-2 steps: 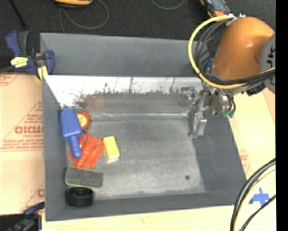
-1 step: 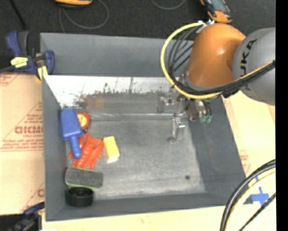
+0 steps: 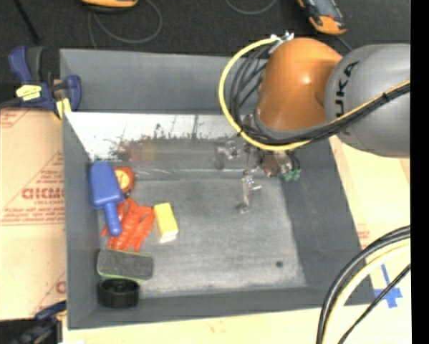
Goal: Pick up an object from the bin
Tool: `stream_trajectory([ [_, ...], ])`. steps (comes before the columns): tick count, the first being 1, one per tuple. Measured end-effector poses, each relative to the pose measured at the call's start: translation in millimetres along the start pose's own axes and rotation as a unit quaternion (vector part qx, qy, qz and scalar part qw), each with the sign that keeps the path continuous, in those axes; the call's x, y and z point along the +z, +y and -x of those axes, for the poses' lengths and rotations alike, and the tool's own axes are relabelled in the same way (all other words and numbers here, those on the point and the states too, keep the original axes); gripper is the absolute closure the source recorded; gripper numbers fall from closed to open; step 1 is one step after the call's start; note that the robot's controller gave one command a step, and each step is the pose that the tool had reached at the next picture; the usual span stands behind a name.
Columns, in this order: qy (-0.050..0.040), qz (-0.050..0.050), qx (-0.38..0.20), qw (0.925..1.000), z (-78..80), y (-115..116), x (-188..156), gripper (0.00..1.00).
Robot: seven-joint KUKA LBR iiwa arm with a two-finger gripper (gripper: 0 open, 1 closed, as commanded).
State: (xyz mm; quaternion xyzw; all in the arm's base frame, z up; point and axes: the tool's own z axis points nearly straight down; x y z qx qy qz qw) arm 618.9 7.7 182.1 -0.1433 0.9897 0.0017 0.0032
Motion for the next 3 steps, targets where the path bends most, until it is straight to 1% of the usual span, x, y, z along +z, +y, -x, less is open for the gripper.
stream_trajectory([
  [1, 0.0019, -0.002, -0.019, 0.9998, -1.8, 10.9, 20.5, 0.0],
  [2, -0.0013, -0.002, -0.012, 0.9999, 28.2, 48.3, 51.8, 0.0],
  [3, 0.0, -0.001, -0.022, 0.9998, 12.6, 72.9, 98.2, 0.0],
])
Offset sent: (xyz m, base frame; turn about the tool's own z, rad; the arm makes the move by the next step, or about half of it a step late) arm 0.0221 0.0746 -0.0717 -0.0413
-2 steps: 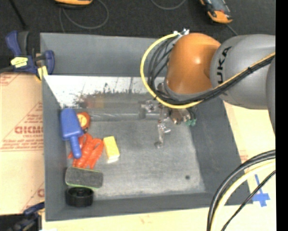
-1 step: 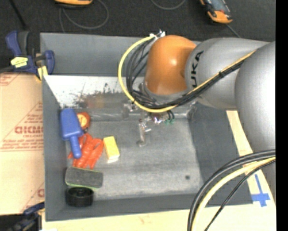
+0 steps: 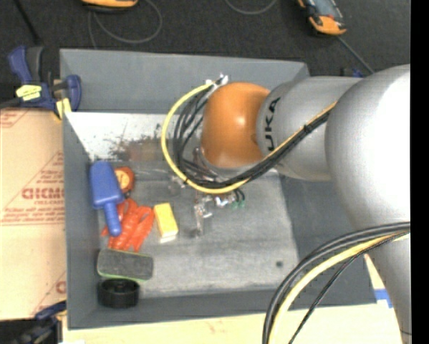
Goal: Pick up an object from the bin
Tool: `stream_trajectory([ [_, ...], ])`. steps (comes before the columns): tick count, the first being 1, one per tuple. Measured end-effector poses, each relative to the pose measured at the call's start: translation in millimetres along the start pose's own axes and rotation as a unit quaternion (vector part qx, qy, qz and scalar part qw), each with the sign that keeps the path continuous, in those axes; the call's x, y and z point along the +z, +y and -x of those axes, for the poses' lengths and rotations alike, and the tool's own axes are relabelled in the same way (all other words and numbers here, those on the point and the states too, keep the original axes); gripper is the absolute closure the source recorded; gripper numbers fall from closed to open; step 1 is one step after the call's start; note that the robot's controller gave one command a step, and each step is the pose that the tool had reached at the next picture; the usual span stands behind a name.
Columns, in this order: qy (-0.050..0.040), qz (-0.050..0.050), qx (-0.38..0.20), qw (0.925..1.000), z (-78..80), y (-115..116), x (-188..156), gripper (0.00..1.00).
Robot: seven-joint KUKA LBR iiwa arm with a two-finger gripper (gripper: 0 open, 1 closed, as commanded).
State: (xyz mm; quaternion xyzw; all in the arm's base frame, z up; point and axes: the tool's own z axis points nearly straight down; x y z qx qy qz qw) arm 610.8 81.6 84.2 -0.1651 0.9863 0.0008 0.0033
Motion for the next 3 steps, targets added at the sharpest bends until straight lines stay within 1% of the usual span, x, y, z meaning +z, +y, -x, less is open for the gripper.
stream_trajectory([
  [1, 0.0037, 0.0, 0.034, 0.9994, -29.4, 40.5, 15.7, 0.0],
  [2, 0.0019, -0.001, 0.021, 0.9998, -30.6, 63.0, 13.4, 1.0],
  [3, 0.002, -0.001, 0.021, 0.9998, -30.6, 62.9, 13.4, 1.0],
])
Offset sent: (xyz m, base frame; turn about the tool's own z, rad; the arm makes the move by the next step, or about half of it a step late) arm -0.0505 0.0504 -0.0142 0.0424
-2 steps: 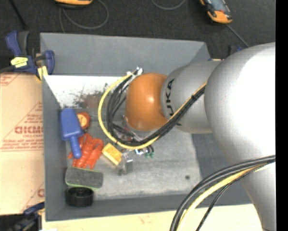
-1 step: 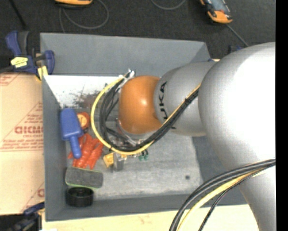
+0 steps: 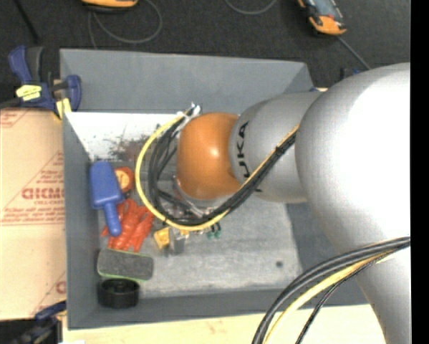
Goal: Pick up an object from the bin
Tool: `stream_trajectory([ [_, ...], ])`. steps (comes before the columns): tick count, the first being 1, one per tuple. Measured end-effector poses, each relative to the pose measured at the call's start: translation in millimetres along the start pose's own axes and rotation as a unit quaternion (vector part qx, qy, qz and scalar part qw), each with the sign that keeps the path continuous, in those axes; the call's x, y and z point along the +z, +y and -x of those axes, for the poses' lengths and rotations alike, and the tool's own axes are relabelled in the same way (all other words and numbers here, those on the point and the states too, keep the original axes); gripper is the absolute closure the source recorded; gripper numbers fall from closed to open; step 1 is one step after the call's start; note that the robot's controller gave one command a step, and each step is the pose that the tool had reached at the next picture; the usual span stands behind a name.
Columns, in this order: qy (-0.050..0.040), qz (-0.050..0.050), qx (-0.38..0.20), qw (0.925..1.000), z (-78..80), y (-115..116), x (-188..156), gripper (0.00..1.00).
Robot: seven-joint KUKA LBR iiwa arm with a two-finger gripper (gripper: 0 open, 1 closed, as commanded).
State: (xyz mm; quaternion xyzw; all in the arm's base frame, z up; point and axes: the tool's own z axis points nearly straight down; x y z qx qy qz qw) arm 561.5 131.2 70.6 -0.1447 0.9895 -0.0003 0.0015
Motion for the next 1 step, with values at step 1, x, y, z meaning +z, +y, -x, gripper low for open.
stream_trajectory([
  [1, -0.0013, 0.0, -0.004, 1.0, -6.8, 0.1, -140.9, 1.0],
])
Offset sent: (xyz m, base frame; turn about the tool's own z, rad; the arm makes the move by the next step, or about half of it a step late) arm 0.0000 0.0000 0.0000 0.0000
